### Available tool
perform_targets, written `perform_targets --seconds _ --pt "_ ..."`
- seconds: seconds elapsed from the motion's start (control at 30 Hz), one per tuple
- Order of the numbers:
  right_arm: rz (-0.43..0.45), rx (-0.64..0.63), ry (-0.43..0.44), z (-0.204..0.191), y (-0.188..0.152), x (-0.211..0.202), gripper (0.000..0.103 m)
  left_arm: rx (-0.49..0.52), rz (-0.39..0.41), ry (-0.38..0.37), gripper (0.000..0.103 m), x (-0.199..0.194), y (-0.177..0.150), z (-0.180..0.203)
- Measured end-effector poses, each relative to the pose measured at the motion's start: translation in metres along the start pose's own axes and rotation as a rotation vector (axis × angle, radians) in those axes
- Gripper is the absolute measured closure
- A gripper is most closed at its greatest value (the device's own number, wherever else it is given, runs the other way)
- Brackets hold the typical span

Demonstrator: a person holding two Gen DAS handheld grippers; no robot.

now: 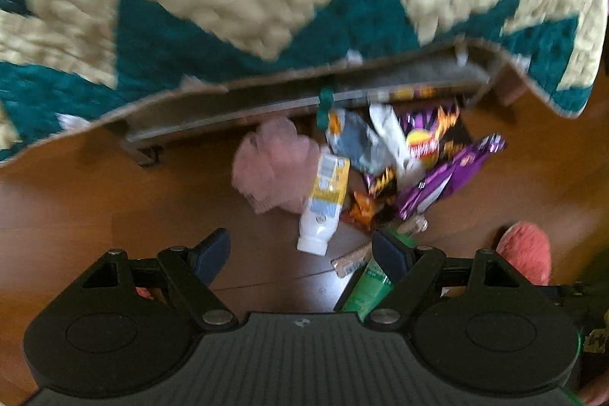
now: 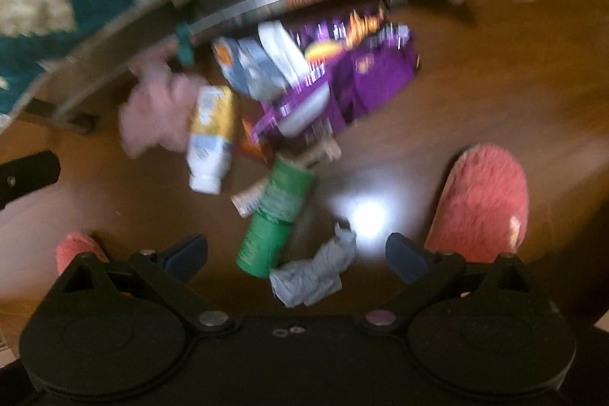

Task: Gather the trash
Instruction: 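Grasp the white bottle with the left gripper while the right grasps the grey tissue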

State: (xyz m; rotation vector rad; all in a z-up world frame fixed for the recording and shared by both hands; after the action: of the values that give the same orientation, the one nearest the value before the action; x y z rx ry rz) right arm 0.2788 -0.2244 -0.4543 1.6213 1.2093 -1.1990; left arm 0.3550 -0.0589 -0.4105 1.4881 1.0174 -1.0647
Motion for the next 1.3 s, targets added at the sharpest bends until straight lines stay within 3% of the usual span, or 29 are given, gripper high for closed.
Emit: perform_targets --seconds 0.13,0.3,0.4,0.7,0.93,1.0,1.07,1.3 --pt "-0.096 0.014 -0.021 0.014 -0.013 0.039 0.005 0.035 -0.054 -0.003 0.021 0.043 -0.01 0.011" --pt "-0.195 -0.062 -0.081 0.022 -0.029 0.08 0.014 0.04 -0.173 -0.002 0.021 0.101 -0.024 0.015" --pt "-0.243 -0.011 -0.061 0.027 -0.036 0.1 0.014 0.019 -0.213 -0.013 0.021 0.127 -0.024 0.016" --pt "-0.322 0.069 -0.042 0.042 -0.041 0.144 0.016 0.065 -0.211 0.015 0.021 0.184 -0.013 0.035" --pt "-0.358 0.135 -0.023 0.052 -0.046 0.162 0.025 0.032 -0.211 0.032 0.022 0.207 -0.005 0.036" --pt "-0.366 0.138 -0.022 0.052 -0.047 0.165 0.029 0.016 -0.225 0.027 0.03 0.211 -0.004 0.035" --pt "-0.37 0.141 -0.019 0.052 -0.05 0.168 0.035 0.001 -0.243 0.022 0.048 0.215 -0.003 0.034" --pt "-0.377 0.149 -0.015 0.055 -0.056 0.174 0.059 0.001 -0.262 0.014 0.051 0.217 -0.002 0.029"
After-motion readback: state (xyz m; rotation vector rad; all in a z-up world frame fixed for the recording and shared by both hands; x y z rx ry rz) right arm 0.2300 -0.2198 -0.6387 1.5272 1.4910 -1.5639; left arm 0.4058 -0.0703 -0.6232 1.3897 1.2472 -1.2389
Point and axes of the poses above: each gripper's, at about its wrist camera, not at the fingertips, and x roughly the way its jaws point, z to its right, y to its top, the point moved 10 cm from there along x, roughly the way its jaws point, and after that the axes turned 8 degrees about y, right-handed, at the moved point
